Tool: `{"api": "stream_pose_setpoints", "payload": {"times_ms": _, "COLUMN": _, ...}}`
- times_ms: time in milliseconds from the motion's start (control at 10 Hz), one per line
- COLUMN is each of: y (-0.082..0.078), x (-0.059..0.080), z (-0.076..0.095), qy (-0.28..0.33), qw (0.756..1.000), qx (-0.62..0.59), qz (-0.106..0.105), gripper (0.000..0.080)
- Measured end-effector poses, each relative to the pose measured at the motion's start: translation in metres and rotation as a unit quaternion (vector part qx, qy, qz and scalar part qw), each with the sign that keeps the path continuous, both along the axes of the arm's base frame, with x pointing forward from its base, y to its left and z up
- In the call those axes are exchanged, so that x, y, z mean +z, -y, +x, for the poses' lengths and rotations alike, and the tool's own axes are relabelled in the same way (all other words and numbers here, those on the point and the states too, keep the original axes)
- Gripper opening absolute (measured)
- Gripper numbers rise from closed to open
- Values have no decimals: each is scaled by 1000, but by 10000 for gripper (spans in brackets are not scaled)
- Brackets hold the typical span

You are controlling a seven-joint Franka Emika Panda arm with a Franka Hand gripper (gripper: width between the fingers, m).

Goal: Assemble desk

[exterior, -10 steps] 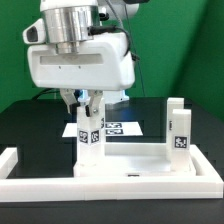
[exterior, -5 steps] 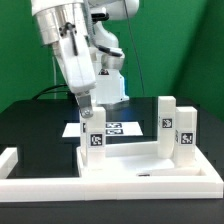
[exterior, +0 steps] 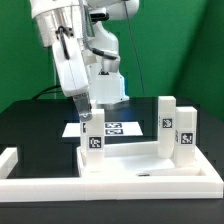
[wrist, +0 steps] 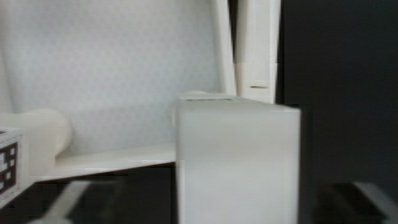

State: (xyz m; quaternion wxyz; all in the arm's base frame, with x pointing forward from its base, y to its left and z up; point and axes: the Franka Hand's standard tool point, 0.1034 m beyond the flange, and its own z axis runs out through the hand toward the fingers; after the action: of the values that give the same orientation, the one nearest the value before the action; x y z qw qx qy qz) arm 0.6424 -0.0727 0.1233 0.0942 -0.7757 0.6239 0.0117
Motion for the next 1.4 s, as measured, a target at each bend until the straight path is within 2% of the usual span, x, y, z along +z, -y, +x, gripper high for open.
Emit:
{"api": "stream_pose_setpoints", "payload": {"times_ms": 100, "y": -4, "x": 0, "z": 1, "qy": 6, "qw": 997, "qx": 69, "qz": -14, "gripper": 621}}
{"api": "stream_pose_setpoints", "payload": {"times_ms": 200, "y": -2, "x": -1, "z": 0, "qy": 9, "qw": 996, "qx": 89, "qz": -16, "gripper": 641}}
{"api": "stream_pose_setpoints", "payload": {"times_ms": 500, "y": 0, "x": -1, "z": 0, "qy": 26, "qw": 979, "qx": 199, "qz": -28, "gripper": 648}}
{"api": "stream_pose_setpoints", "payload": {"times_ms": 600, "y": 0, "x": 0, "z": 2, "qy": 39, "qw": 960, "qx": 276, "qz": -39, "gripper": 648}}
{"api": "stream_pose_setpoints", "payload": {"times_ms": 700, "y": -3, "x": 0, "z": 5, "qy": 57, "qw": 929, "qx": 362, "qz": -51, "gripper": 648}}
{"api": "stream_pose_setpoints", "payload": {"times_ms": 800, "y": -8, "x": -2, "z": 5, "qy": 66, "qw": 898, "qx": 432, "qz": -53, "gripper": 648}}
{"api": "stream_pose_setpoints", "payload": {"times_ms": 900, "y": -15, "x": -4, "z": 2, "qy": 58, "qw": 884, "qx": 461, "qz": -51, "gripper": 648}}
{"api": "stream_pose_setpoints", "payload": {"times_ms": 1000, "y": -12, "x": -4, "z": 2, "qy": 61, "qw": 879, "qx": 471, "qz": -53, "gripper": 648}}
{"api": "stream_pose_setpoints", "payload": {"times_ms": 1100, "y": -11, "x": -4, "z": 2, "qy": 59, "qw": 885, "qx": 459, "qz": -52, "gripper": 648}}
{"api": "stream_pose_setpoints", "payload": {"times_ms": 1200, "y": -12, "x": -4, "z": 2, "qy": 57, "qw": 890, "qx": 449, "qz": -52, "gripper": 549}}
{"api": "stream_pose_setpoints", "payload": {"times_ms": 1300, "y": -11, "x": -4, "z": 2, "qy": 57, "qw": 891, "qx": 447, "qz": -51, "gripper": 549}}
{"api": "stream_pose_setpoints", "payload": {"times_ms": 1400, "y": -12, "x": -4, "z": 2, "qy": 54, "qw": 901, "qx": 428, "qz": -50, "gripper": 366}}
